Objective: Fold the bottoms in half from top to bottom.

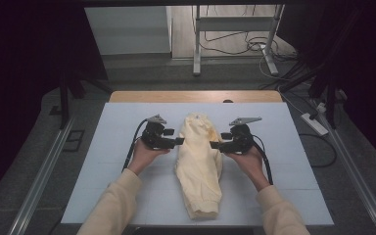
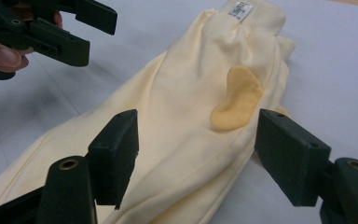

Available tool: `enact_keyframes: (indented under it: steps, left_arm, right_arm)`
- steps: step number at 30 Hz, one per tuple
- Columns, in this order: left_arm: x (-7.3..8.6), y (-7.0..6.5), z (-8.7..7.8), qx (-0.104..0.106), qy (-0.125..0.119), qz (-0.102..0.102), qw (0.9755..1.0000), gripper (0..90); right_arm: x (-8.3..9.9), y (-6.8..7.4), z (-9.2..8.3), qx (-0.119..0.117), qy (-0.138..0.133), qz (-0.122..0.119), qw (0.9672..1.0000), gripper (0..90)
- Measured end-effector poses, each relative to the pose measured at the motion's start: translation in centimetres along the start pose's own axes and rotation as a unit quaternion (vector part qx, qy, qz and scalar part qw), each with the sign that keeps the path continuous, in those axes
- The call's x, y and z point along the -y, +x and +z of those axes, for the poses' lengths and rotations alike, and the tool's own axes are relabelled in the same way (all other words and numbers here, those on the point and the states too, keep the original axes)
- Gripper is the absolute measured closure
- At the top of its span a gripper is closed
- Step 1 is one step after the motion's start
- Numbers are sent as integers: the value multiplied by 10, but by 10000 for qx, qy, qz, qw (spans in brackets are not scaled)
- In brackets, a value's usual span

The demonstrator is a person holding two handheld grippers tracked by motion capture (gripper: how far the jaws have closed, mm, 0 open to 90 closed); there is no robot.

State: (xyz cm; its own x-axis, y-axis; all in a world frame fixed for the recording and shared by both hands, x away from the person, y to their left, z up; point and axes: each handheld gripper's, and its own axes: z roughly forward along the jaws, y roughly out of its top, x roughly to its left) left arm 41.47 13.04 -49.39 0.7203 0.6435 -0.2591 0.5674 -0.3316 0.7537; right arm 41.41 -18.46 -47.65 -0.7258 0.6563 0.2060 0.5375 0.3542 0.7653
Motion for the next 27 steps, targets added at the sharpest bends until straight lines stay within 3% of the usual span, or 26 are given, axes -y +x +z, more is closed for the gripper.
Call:
enact_keyframes:
  steps: [12, 27]
  left_arm:
    - [-10, 18, 25, -26, 210, -173, 9996, 319]
    - [-20, 38, 44, -103, 313, -350, 9988, 318]
  right_arm:
    - [-14, -22, 23, 179, 125, 118, 9997, 319]
    - [-26, -47, 41, 247, 32, 283, 9993, 322]
